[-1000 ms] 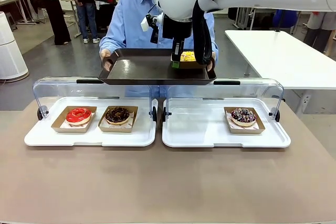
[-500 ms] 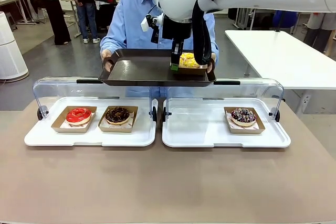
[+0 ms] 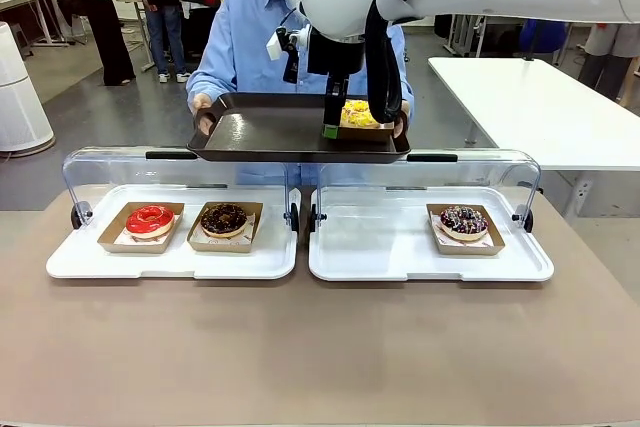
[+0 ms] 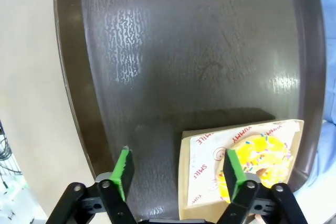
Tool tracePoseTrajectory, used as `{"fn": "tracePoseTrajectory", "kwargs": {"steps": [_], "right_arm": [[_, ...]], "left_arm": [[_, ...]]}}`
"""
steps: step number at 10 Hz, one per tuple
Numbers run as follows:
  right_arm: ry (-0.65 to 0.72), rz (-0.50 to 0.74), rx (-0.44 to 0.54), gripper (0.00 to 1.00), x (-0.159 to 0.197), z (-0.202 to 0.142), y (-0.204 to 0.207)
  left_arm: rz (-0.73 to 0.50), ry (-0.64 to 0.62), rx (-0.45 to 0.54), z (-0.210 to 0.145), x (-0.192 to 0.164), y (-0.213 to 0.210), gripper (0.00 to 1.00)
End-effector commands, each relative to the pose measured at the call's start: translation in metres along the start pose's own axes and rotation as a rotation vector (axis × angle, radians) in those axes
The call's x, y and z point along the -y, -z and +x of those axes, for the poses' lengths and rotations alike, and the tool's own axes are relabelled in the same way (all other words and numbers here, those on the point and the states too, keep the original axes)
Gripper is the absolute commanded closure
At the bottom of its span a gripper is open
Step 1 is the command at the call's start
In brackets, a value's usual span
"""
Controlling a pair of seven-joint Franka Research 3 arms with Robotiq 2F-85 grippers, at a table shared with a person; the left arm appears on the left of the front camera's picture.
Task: Provide the desired donut to the person.
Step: Place the picked Paper togo box onto the Handle tray extended by the person.
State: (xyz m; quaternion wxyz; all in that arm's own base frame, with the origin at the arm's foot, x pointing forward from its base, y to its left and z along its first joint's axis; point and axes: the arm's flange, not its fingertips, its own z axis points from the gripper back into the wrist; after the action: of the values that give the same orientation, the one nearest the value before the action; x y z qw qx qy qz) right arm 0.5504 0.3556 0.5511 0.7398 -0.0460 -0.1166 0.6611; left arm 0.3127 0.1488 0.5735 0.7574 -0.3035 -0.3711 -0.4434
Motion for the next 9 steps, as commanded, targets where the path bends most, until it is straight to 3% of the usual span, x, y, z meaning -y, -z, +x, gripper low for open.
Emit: {"fn": "tracePoseTrajectory", "kwargs": {"steps": [1, 3, 6, 9], "right_arm": [[-0.032, 0.047, 0.004, 0.00, -0.003, -0.005, -0.004], [-0.078, 0.086, -0.030, 0.00, -0.014, -0.006, -0.009], [-0.183, 0.226, -0.148, 0.00, -0.064, -0.035, -0.053], [-0.310, 0.157, -0.137, 0.00, -0.112, -0.091, -0.117]], "left_arm": [[-0.003, -0.007, 0.012, 0.002, 0.000, -0.001, 0.00], [-0.003, -0.007, 0.012, 0.002, 0.000, -0.001, 0.00], [-0.003, -0.007, 0.012, 0.002, 0.000, -0.001, 0.00], [-0.003, -0.007, 0.012, 0.002, 0.000, -0.001, 0.00]]}}
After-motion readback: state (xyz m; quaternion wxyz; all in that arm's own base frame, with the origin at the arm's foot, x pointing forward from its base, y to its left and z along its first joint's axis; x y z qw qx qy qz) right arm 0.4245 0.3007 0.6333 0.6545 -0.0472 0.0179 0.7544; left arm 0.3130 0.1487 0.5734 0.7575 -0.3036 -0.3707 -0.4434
